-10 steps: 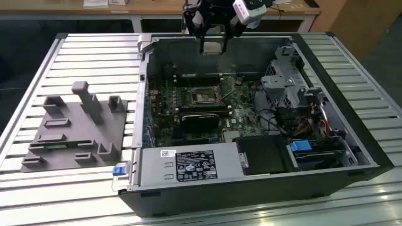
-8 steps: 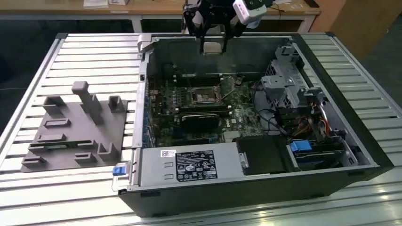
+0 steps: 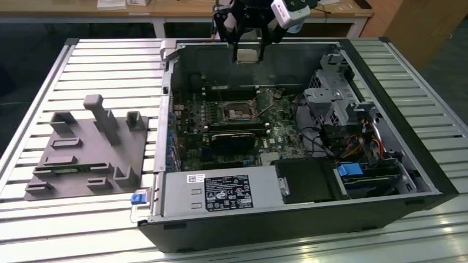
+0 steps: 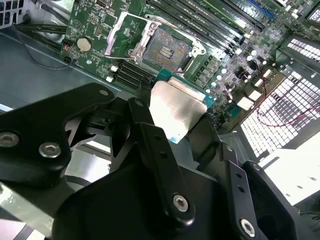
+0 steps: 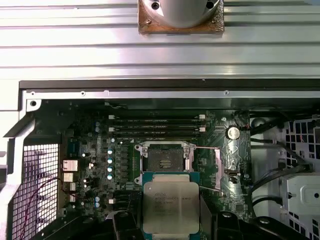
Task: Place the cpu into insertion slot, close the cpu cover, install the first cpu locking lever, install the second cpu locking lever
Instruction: 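Place the cpu into insertion slot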
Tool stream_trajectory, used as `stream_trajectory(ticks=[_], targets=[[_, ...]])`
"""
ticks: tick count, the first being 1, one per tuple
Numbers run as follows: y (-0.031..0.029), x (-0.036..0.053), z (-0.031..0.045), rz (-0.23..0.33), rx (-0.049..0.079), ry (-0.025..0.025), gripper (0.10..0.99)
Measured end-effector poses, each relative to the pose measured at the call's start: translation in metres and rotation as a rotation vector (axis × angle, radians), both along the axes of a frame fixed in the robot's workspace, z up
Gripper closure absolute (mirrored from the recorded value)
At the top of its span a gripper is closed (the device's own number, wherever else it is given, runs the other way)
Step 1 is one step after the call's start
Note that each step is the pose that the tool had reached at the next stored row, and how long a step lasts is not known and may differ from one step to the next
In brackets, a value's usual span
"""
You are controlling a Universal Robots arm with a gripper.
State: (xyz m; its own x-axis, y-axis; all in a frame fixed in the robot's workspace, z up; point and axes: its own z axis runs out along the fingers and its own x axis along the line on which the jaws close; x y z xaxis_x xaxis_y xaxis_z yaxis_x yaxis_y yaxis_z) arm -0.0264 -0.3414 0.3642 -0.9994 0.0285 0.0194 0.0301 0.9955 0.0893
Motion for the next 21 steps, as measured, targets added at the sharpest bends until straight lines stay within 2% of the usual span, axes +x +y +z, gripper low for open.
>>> stream_trajectory(ticks=[3, 13, 21], targets=[[0.0, 0.0, 0.0, -0.017, 0.0, 0.0, 0.541], [0.0, 0.0, -0.0007, -0.129, 0.0, 0.0, 0.541], [0.0, -0.002, -0.001, -0.169, 0.0, -0.0001, 0.541]])
